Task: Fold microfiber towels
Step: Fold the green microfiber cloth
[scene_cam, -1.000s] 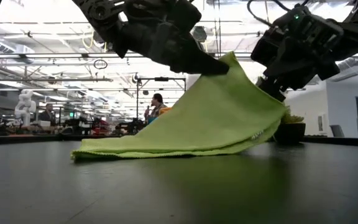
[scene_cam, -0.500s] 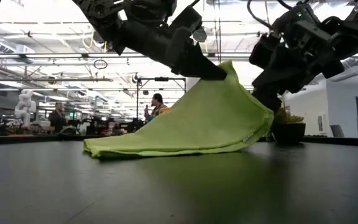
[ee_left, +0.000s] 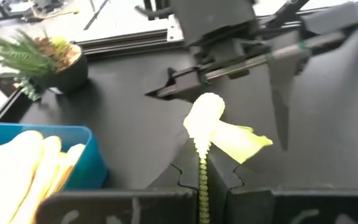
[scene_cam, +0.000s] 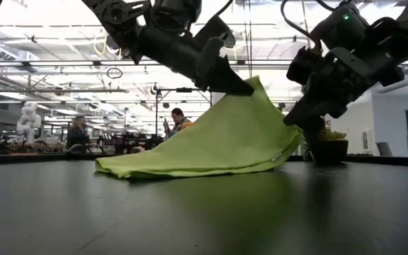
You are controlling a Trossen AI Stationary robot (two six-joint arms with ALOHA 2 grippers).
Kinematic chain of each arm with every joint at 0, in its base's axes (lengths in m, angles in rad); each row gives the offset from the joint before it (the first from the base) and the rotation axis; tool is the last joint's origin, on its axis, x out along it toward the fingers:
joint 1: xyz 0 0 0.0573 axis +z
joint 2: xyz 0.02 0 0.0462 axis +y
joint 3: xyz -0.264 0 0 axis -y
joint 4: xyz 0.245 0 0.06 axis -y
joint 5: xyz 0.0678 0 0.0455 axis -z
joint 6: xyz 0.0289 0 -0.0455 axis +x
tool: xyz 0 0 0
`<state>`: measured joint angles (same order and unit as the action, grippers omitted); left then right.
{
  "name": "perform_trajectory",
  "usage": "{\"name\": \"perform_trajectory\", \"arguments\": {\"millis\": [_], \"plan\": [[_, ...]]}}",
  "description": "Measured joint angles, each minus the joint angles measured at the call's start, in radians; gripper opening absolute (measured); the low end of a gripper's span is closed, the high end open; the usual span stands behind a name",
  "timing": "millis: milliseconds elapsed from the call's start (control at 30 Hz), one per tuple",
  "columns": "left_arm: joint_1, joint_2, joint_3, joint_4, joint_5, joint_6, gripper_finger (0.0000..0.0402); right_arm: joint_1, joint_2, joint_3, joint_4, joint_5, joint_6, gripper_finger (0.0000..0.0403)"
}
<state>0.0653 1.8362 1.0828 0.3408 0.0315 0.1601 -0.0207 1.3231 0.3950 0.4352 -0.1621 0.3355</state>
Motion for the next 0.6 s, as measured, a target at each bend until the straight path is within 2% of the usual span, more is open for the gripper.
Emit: {"name": "perform_trajectory", "arguments": {"millis": [133, 267, 400, 600], "plan": [[0.012, 0.0, 0.0, 0.0, -0.003, -0.023, 0.0008, 0.031, 0.0, 0.0, -0.004, 0.112, -0.028, 0.0202], [0.015, 0.0, 0.0, 0.0, -0.002, -0.033, 0.0004, 0.043, 0.0, 0.0, -0.044, 0.194, -0.038, 0.0177], [0.014, 0.0, 0.0, -0.004, -0.002, -0.035, 0.0009, 0.042, 0.0, 0.0, -0.073, 0.221, -0.036, 0.0133], [0.014, 0.0, 0.0, -0.029, -0.002, -0.035, 0.0006, 0.043, -0.007, 0.0, -0.068, 0.214, -0.058, 0.0046]]}}
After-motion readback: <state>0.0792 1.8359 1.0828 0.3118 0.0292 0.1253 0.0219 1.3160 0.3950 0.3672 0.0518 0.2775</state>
